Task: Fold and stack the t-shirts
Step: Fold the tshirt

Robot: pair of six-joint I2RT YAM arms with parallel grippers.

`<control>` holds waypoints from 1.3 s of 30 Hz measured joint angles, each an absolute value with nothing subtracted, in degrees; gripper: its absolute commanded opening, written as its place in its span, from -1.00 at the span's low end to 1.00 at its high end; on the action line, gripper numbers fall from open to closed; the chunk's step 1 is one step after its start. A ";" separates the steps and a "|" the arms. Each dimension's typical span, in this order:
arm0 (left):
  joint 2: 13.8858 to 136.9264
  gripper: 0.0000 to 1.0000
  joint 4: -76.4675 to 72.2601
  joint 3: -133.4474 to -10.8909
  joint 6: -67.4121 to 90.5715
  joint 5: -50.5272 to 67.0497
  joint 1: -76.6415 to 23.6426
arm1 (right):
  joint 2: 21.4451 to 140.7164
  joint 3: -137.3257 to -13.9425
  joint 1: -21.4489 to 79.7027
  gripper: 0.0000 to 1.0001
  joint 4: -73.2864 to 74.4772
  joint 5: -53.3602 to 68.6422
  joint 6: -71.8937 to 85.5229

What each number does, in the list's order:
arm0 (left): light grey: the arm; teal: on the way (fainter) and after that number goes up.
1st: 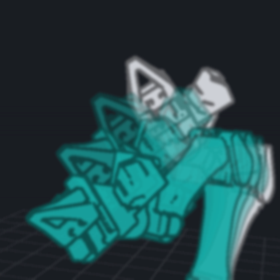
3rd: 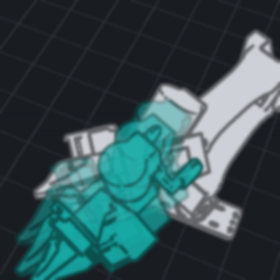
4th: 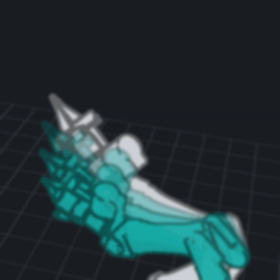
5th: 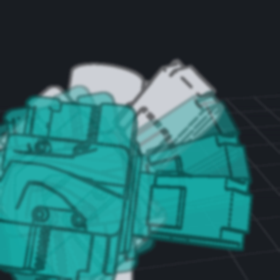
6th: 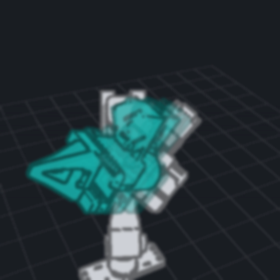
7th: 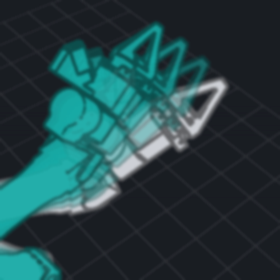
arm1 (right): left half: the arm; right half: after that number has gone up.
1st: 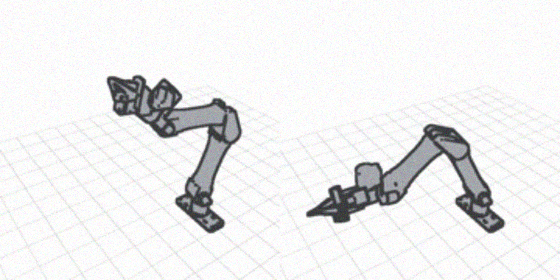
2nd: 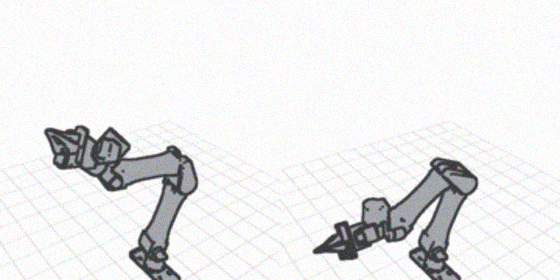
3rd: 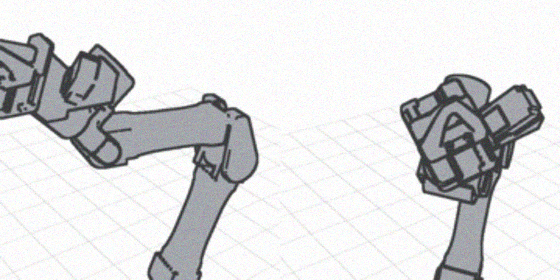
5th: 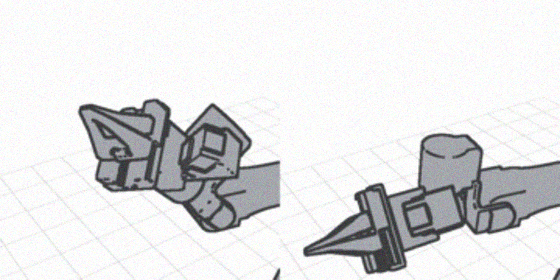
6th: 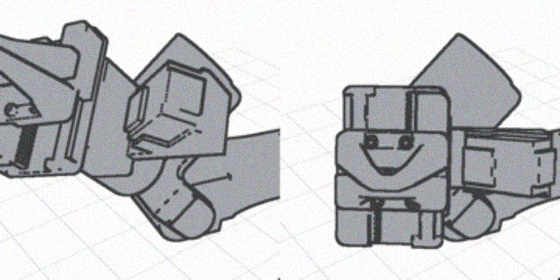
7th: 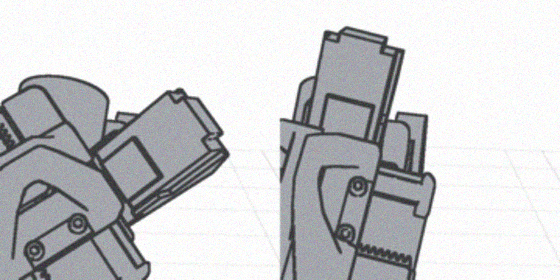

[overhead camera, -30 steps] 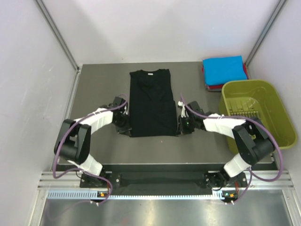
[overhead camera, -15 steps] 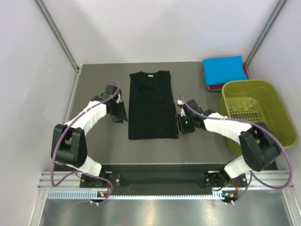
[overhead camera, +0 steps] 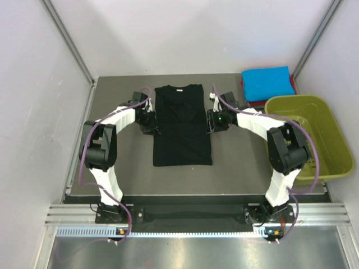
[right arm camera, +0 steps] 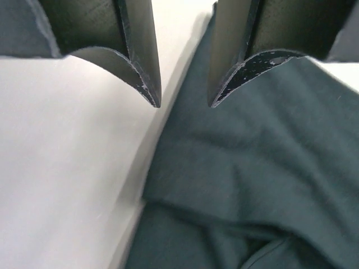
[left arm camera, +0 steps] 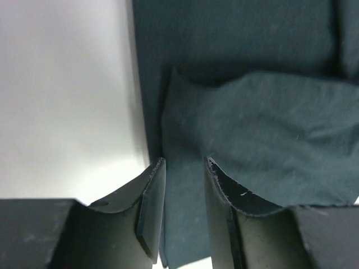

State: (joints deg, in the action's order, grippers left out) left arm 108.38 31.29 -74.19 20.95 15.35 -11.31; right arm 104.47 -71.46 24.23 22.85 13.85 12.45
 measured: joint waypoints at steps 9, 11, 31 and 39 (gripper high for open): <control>112.51 -0.20 29.52 -79.26 19.44 15.22 -11.31 | 112.09 -76.47 21.19 -0.26 23.68 17.76 9.43; 113.54 -0.20 29.45 -80.27 19.09 15.14 -11.31 | 113.56 -77.73 21.19 -0.27 23.66 18.72 8.95; 111.96 -1.00 30.06 -81.52 24.88 9.23 -11.31 | 116.05 -80.53 21.19 -1.00 17.47 24.56 11.64; 115.31 -0.86 30.35 -81.67 26.92 3.44 -11.18 | 118.15 -80.62 20.84 -0.67 14.57 23.66 12.88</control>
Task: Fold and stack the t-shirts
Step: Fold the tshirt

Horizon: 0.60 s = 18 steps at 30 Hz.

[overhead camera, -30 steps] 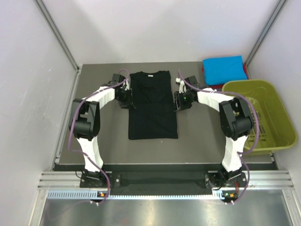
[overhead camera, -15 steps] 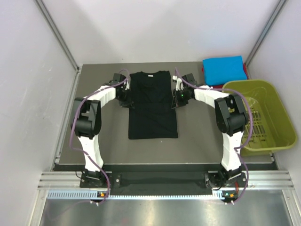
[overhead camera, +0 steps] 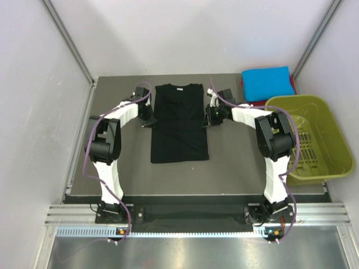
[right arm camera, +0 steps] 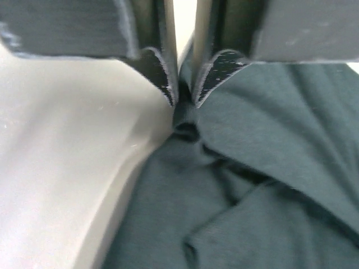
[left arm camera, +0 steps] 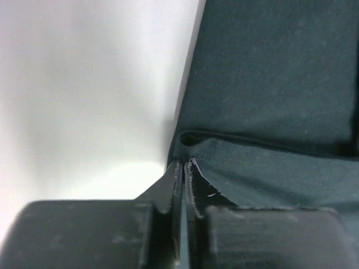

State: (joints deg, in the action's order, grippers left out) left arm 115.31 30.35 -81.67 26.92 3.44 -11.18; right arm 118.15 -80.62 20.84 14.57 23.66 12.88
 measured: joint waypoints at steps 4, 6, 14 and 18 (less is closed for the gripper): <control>116.68 -0.40 31.55 -84.16 26.41 2.98 -11.16 | 119.74 -81.54 20.58 -0.46 14.20 23.77 13.30; 116.81 -0.34 31.75 -84.79 26.00 2.94 -11.11 | 119.74 -82.41 20.51 -0.29 14.90 22.48 13.06; 113.01 -0.30 38.79 -86.00 24.03 -2.57 -12.38 | 113.65 -81.19 20.97 -0.38 23.22 16.67 13.26; 104.38 -0.30 39.05 -80.16 23.90 -1.19 -16.25 | 104.62 -74.78 23.09 -0.79 24.47 15.40 14.61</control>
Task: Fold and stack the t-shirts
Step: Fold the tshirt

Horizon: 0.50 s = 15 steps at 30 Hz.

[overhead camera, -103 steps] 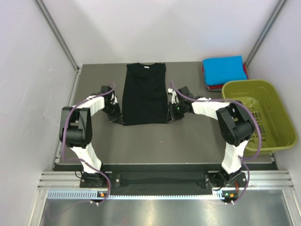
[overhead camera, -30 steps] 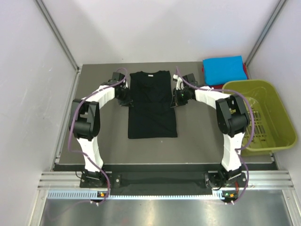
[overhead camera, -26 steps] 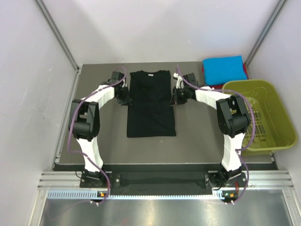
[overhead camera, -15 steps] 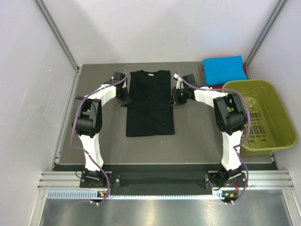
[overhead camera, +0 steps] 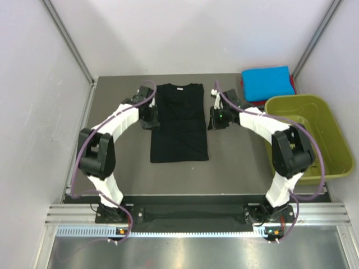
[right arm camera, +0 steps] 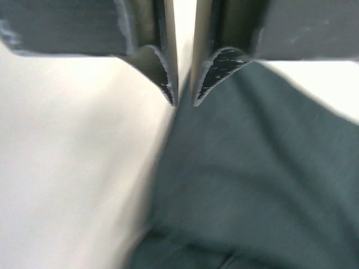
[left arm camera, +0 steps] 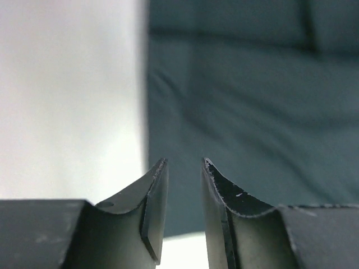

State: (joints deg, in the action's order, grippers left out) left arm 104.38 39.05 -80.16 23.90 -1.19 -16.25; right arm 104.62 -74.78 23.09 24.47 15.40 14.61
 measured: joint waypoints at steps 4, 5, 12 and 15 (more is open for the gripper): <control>98.19 -0.31 38.06 -73.69 25.12 2.24 -20.51 | 98.41 -68.03 28.25 -0.82 23.18 15.79 16.95; 97.56 -0.31 37.82 -72.03 25.61 2.74 -21.23 | 97.82 -66.48 29.85 -0.82 22.85 15.81 17.65; 97.23 -0.31 37.06 -58.65 30.33 0.01 -21.65 | 97.80 -54.13 35.46 -0.81 18.31 15.16 21.02; 94.96 -0.30 36.29 -56.58 31.88 -1.28 -22.06 | 97.01 -52.75 35.24 -0.75 16.19 15.22 21.80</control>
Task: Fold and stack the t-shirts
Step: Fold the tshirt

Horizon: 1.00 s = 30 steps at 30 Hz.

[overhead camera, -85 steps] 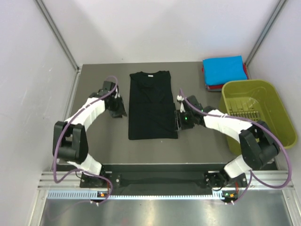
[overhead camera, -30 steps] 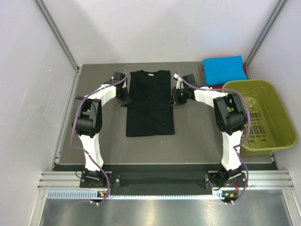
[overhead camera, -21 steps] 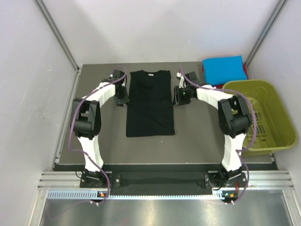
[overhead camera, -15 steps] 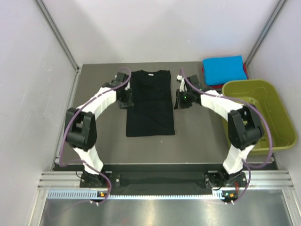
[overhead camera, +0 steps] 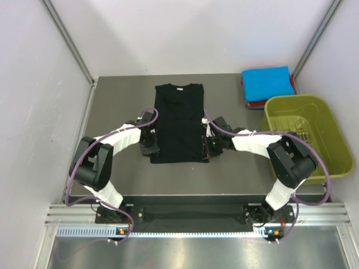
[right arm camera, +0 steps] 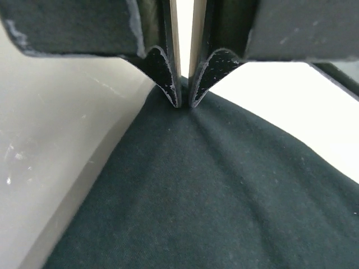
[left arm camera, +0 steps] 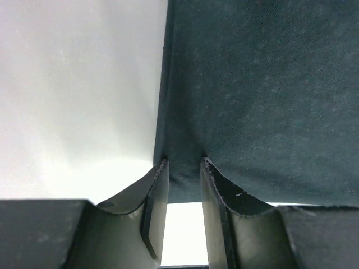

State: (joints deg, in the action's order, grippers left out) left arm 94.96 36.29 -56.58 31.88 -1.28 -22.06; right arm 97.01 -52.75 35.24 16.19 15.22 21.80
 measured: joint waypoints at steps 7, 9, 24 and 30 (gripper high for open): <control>92.68 -0.21 41.65 -57.78 32.42 -5.58 -22.94 | 92.01 -51.64 35.44 -0.38 18.24 11.73 22.28; 90.83 -0.17 42.81 -58.41 31.73 -6.24 -22.65 | 89.23 -51.29 35.44 -0.28 19.18 10.59 22.28; 88.20 -0.13 39.29 -51.64 29.63 6.61 -15.77 | 89.08 -46.28 33.50 -0.15 18.13 11.40 22.96; 89.56 -0.18 38.13 -49.65 29.61 8.14 -15.18 | 89.32 -44.69 33.21 -0.23 13.87 14.33 24.18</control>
State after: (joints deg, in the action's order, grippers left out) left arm 89.56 38.13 -49.65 29.61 8.14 -15.18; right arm 89.32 -44.69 33.21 13.87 14.33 24.18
